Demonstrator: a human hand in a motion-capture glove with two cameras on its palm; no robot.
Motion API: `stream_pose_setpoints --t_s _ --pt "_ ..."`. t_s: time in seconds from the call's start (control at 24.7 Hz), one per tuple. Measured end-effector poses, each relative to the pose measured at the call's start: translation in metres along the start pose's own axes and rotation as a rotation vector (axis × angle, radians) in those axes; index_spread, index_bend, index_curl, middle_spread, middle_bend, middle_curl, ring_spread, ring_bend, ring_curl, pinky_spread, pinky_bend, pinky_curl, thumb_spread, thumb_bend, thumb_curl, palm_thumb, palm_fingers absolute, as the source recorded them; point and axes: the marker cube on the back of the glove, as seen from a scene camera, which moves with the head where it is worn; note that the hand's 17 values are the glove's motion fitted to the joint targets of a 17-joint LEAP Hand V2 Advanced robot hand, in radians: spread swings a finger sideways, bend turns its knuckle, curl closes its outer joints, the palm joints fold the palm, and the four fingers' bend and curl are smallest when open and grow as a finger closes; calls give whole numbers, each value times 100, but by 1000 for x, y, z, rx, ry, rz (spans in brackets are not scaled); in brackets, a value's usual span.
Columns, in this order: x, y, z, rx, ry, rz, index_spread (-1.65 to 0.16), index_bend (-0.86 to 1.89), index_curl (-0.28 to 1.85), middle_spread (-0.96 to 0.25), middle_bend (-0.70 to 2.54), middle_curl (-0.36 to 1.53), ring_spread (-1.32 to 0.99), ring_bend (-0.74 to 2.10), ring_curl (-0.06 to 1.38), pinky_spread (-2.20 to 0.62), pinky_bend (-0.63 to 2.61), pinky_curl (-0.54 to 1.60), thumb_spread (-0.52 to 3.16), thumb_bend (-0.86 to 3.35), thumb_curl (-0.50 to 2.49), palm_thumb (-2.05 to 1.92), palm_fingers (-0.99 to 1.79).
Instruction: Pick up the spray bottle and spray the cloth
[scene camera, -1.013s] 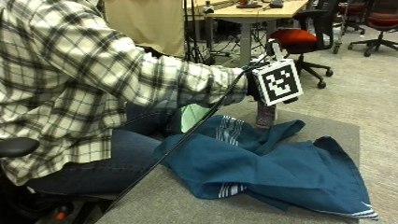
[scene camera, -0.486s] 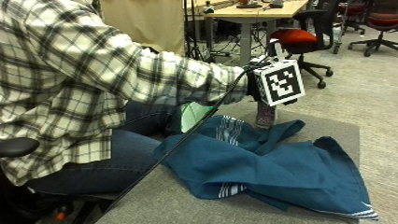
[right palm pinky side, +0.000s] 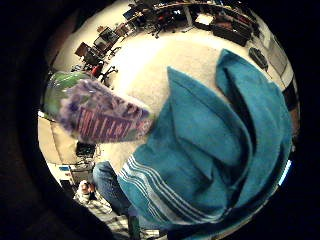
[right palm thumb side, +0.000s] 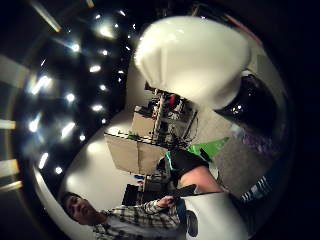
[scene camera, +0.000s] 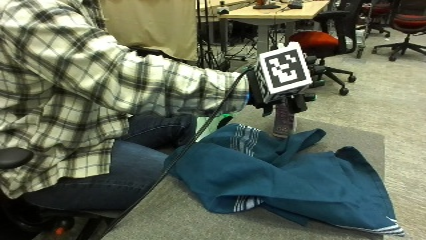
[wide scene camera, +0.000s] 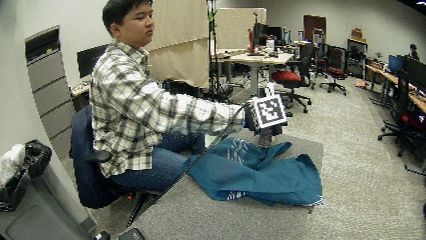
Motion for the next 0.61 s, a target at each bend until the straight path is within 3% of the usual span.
stream_pose_setpoints --t_s 0.32,0.61 --pt "-22 129 -122 65 584 212 -40 16 35 -11 15 36 2 27 34 15 37 35 89 -7 53 46 1" --pt "-44 306 -159 86 781 289 -40 17 34 -10 18 34 6 27 33 17 36 33 99 -3 49 41 5"
